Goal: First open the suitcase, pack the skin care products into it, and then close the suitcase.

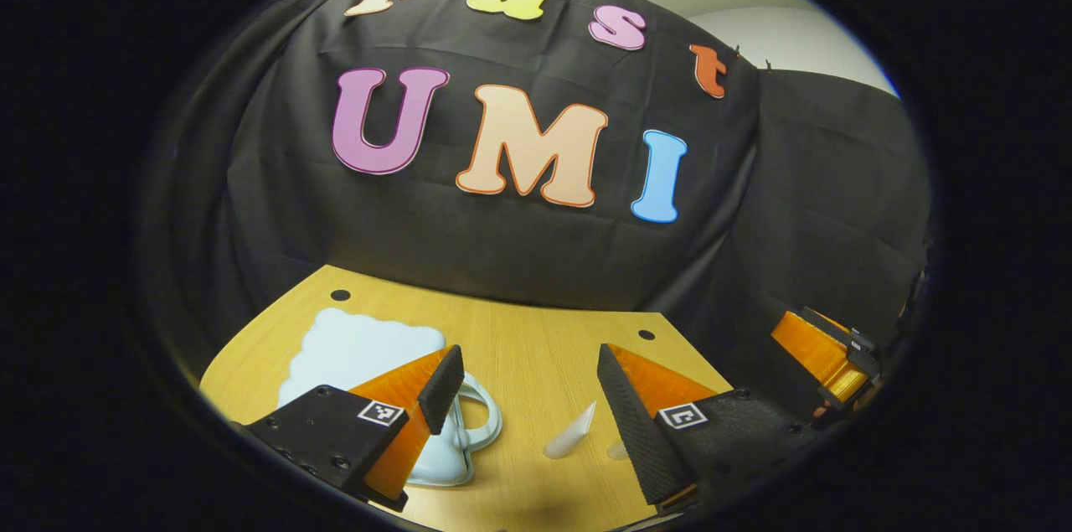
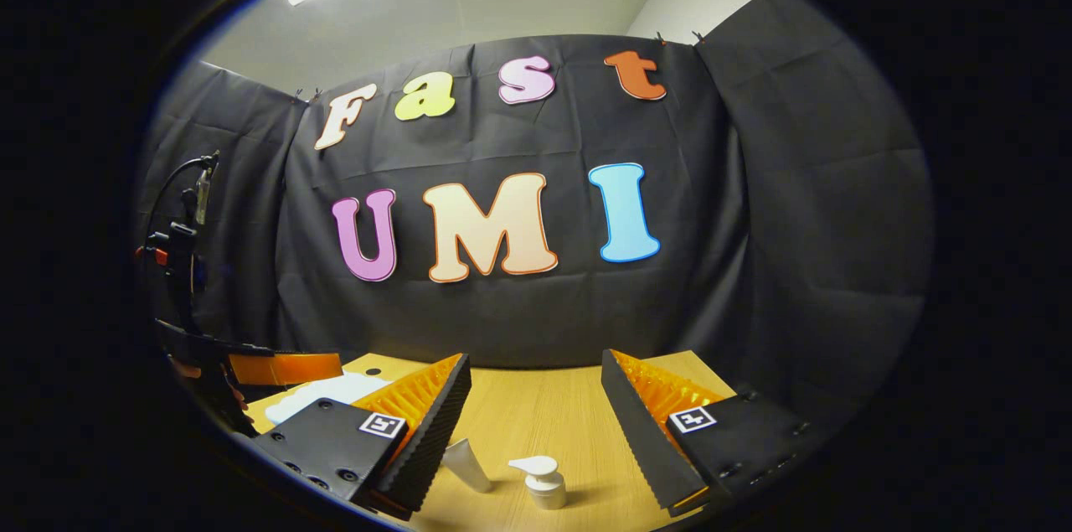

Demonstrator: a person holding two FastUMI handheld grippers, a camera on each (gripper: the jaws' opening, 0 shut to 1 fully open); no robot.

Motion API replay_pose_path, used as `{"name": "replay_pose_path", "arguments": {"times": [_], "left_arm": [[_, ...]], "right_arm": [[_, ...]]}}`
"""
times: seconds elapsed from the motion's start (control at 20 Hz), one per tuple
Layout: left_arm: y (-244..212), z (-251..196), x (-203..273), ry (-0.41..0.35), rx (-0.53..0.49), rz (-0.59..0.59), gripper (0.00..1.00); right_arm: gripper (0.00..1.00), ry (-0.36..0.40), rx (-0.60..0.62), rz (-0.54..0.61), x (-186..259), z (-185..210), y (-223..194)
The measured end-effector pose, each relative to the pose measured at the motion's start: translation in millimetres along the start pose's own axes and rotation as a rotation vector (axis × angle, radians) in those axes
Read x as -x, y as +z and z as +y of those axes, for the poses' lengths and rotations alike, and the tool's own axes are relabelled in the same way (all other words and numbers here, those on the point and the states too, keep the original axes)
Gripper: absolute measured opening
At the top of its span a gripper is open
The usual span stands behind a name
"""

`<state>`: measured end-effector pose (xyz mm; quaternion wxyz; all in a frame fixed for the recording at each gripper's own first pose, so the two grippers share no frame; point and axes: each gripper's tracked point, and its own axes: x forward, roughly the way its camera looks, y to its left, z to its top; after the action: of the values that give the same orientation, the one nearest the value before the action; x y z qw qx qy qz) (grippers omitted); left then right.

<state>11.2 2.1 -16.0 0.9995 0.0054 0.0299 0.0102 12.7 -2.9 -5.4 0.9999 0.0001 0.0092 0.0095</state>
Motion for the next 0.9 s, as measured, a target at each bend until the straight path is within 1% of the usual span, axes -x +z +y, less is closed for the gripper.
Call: {"name": "replay_pose_path", "arguments": {"times": [0.2,0.35,0.5,0.7,0.75,0.9], "left_arm": [[-8.5,1.1,-6.3,0.001,0.027,0.034,0.94],[-17.1,3.9,-20.3,-0.007,0.035,0.092,0.94],[-28.6,11.0,-41.4,-0.008,0.028,0.183,0.93],[-41.1,22.0,-72.2,-0.014,0.051,0.304,0.89],[-45.7,25.1,-79.7,-0.012,0.057,0.334,0.87],[-69.4,26.1,-101.6,-0.018,0.116,0.447,0.84]], "right_arm": [[0.98,-0.004,-0.006,0.008,-0.6,-3.1,-2.9],[0.98,-0.006,-0.004,0.022,-0.2,-4.9,-8.2],[0.98,-0.005,-0.009,0.037,1.9,-7.1,-15.3],[0.98,-0.011,-0.033,0.056,3.5,-11.0,-23.3],[0.98,-0.012,-0.040,0.061,3.5,-12.2,-24.3],[0.98,-0.019,-0.046,0.072,3.7,-16.0,-29.6]]}}
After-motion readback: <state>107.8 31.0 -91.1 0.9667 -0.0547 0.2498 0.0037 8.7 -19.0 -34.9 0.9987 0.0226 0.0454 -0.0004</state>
